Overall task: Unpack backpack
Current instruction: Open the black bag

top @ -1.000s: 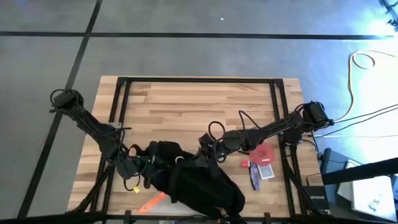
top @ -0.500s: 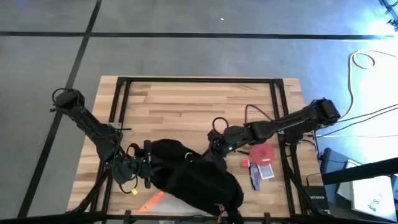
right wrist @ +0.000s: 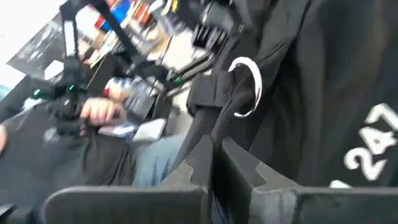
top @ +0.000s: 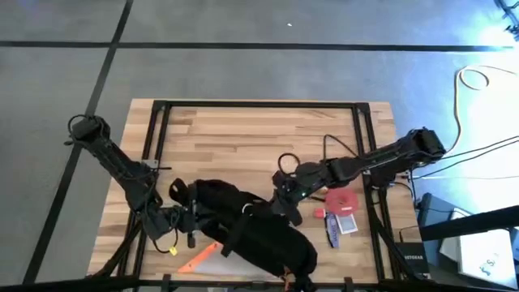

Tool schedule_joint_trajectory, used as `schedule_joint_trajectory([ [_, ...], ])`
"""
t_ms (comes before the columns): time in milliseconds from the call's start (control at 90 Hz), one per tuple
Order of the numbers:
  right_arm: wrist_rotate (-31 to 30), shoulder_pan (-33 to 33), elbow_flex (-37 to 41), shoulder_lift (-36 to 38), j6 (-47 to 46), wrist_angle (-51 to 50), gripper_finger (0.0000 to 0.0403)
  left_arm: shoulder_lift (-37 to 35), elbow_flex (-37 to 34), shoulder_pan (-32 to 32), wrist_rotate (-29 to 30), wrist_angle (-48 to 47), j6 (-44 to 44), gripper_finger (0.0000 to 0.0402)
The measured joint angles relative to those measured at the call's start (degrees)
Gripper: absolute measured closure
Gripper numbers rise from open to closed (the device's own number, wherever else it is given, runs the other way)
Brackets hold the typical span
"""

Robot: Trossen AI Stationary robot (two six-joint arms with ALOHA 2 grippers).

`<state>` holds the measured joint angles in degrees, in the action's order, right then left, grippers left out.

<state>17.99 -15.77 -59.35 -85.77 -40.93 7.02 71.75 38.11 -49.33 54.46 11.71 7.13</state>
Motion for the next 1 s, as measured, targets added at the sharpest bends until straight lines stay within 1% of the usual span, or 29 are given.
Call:
schedule_joint_trajectory([
  [100, 1.3, 0.0, 0.0, -1.1, -0.5, 0.8, 0.0395, 0.0, 0.0, -0.1, -1.0, 0.1, -0.8, 0.0379],
  [178, 2.6, 0.0, -0.1, -1.3, 2.7, 0.2, 0.0375, 0.0, 0.0, -0.1, -1.2, 0.2, -1.5, 0.0379],
  [278, 3.1, -0.1, -1.7, -1.3, 9.6, -0.2, 0.0333, 0.0, -0.1, -0.1, -1.3, 0.2, -2.2, 0.0379],
  [367, 2.6, -0.1, -3.5, -1.3, 13.2, -0.2, 0.0285, 0.0, -0.3, -0.1, -1.3, 0.0, -2.8, 0.0379],
  [444, 0.0, -0.1, -5.3, -1.3, 16.3, -2.1, 0.0239, 0.0, -0.3, -0.1, -1.3, -0.5, -3.7, 0.0379],
  [500, -1.9, -0.1, -6.8, -1.3, 21.0, -3.8, 0.0207, 0.0, -0.3, -0.1, -1.3, -0.6, -4.0, 0.0378],
  [600, -7.3, 0.0, -9.2, -1.3, 35.3, -7.3, 0.0155, 0.0, -0.3, -0.1, -1.4, -0.6, -4.1, 0.0378],
  [689, -13.7, 0.0, -11.2, -1.3, 47.9, -12.4, 0.0123, 0.0, -0.3, -0.1, -1.4, -0.6, -4.1, 0.0377],
  [744, -18.3, 0.4, -13.3, -1.3, 52.8, -13.8, 0.0110, 0.0, -0.3, -0.1, -1.4, -0.6, -4.0, 0.0377],
  [778, -19.9, 0.5, -14.6, -1.3, 55.2, -13.3, 0.0105, 0.0, -0.3, -0.1, -1.5, -0.6, -3.9, 0.0377],
  [878, -21.7, 0.4, -18.7, -1.6, 62.3, -12.8, 0.0101, 0.3, -0.3, 0.4, -1.5, -0.1, -3.0, 0.0377],
  [944, -23.0, -0.8, -20.8, -2.8, 66.6, -13.4, 0.0104, 0.3, -0.3, 1.5, -1.8, 0.3, -2.2, 0.0377],
  [1000, -25.7, -1.9, -22.3, -3.8, 69.4, -15.2, 0.0110, 0.3, -0.3, 2.5, -1.9, 0.9, -1.9, 0.0377],
])
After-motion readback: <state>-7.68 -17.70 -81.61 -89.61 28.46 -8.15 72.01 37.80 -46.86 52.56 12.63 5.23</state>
